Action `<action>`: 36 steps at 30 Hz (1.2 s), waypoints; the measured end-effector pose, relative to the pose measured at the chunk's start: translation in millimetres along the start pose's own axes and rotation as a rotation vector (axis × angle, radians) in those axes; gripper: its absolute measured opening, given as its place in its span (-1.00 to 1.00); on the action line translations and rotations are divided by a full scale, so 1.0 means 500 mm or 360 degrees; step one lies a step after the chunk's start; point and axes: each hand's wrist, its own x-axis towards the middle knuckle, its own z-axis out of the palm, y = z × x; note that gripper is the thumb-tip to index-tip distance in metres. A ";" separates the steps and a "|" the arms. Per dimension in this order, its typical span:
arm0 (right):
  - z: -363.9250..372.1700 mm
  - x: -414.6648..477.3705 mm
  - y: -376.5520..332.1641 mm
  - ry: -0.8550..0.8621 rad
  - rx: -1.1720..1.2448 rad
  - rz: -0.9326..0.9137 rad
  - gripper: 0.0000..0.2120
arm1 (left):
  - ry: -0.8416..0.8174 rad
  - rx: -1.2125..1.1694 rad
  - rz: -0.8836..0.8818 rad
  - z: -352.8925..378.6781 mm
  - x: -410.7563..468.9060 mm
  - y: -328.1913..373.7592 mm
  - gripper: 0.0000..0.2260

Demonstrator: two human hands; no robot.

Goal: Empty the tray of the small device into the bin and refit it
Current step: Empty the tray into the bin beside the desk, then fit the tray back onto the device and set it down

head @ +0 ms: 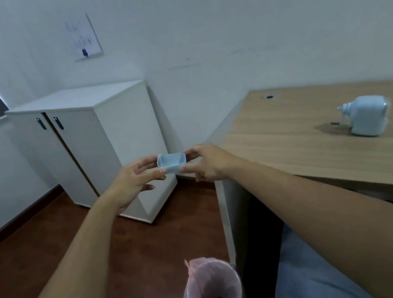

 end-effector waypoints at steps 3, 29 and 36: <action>-0.070 -0.031 -0.031 0.0069 -0.0047 -0.0065 -0.53 | -0.0004 0.0018 0.0103 0.025 0.009 0.062 -0.65; -0.663 -0.350 0.250 0.0870 -0.0761 0.0429 0.04 | -0.0520 -0.0255 0.0251 0.691 0.223 0.244 -0.65; -0.705 -0.355 0.409 0.0770 -0.0014 0.0346 -0.66 | -0.0528 -0.0178 0.0275 0.741 0.272 0.260 -0.62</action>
